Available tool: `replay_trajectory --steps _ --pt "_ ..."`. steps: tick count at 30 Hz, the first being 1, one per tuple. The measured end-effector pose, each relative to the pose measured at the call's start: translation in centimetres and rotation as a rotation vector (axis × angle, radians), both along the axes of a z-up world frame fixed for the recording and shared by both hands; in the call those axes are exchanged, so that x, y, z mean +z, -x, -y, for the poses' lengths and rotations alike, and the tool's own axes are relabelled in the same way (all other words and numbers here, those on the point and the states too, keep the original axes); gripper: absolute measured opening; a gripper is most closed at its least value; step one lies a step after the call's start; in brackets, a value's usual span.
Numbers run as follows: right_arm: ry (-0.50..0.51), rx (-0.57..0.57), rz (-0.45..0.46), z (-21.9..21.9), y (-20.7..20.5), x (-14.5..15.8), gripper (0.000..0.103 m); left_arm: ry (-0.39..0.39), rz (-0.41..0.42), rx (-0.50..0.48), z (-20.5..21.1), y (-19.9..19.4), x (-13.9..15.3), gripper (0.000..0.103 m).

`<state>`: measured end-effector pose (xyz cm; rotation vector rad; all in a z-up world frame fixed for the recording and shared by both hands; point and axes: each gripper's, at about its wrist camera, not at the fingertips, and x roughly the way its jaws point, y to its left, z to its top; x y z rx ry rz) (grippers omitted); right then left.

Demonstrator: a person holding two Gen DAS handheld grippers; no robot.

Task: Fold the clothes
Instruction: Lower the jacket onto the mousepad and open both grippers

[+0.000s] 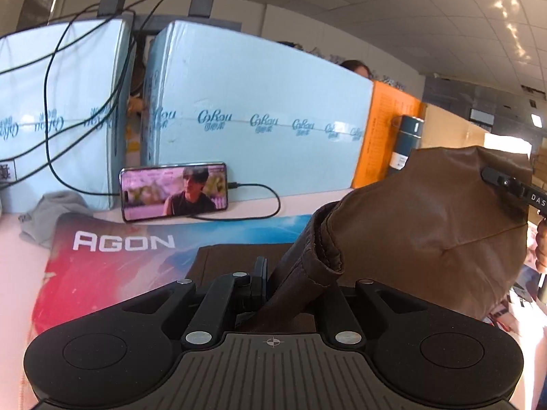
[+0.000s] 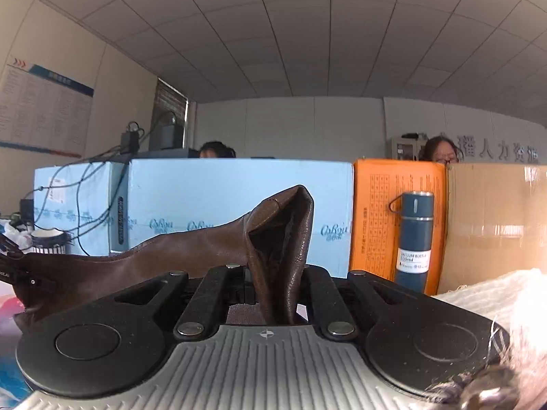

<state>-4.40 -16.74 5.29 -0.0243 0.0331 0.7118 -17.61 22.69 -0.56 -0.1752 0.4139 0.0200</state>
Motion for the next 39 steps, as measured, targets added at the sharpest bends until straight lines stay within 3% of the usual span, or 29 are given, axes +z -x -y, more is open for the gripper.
replay_trajectory --steps 4,6,7,8,11,12,15,17,21,23,25,27,29,31,37,39 --pt "0.060 -0.025 -0.158 -2.3 -4.2 -1.3 0.008 0.117 -0.074 0.011 -2.0 -2.6 -1.8 0.015" --pt "0.074 -0.028 -0.239 -3.0 -6.0 -2.0 0.008 0.154 -0.105 0.024 -3.1 -3.0 -2.4 0.028" --pt "0.076 -0.029 -0.280 -3.2 -6.9 -2.3 0.008 0.176 -0.105 0.033 -3.6 -2.8 -2.7 0.042" --pt "0.078 -0.027 -0.323 -3.4 -7.7 -2.7 0.008 0.200 -0.104 0.041 -4.1 -2.6 -3.0 0.048" --pt "0.060 -0.052 -0.432 -3.2 -9.2 -3.6 0.013 0.292 -0.092 0.026 -5.6 -2.3 -3.4 0.050" --pt "0.052 -0.062 -0.468 -3.1 -9.6 -3.8 0.019 0.299 -0.087 0.023 -5.7 -2.3 -3.4 0.050" --pt "0.018 -0.120 -0.544 -2.3 -10.6 -4.1 0.067 0.305 -0.068 0.018 -5.8 -1.9 -3.2 0.066" --pt "-0.015 -0.135 -0.583 -1.5 -11.1 -4.1 0.070 0.295 -0.052 0.023 -5.7 -1.5 -2.9 0.079" --pt "-0.027 -0.120 -0.654 -0.7 -11.9 -4.5 0.069 0.277 -0.051 0.037 -5.7 -1.7 -2.8 0.081" --pt "0.022 -0.151 -0.639 -1.2 -12.1 -4.9 0.065 0.269 -0.048 0.054 -5.7 -1.8 -2.8 0.079" --pt "0.064 -0.196 -0.613 -1.6 -11.9 -5.5 0.032 0.261 -0.034 0.057 -5.7 -1.6 -2.6 0.076" --pt "0.062 -0.213 -0.596 -1.4 -11.7 -6.1 0.018 0.252 -0.020 0.059 -5.8 -1.4 -2.4 0.062" --pt "0.034 -0.210 -0.573 -0.9 -11.2 -6.0 0.011 0.244 -0.006 0.061 -5.9 -1.2 -2.2 0.022" --pt "0.012 -0.213 -0.542 -0.4 -10.6 -5.8 0.007 0.220 0.005 0.051 -5.5 -1.3 -1.9 0.007" --pt "0.020 -0.300 -0.358 -0.3 -8.6 -3.6 0.003 0.136 0.035 0.057 -4.6 -3.7 0.0 0.005" --pt "0.044 -0.329 -0.367 -0.5 -9.1 -3.8 0.003 0.109 -0.003 0.078 -4.7 -5.4 -0.4 0.005"
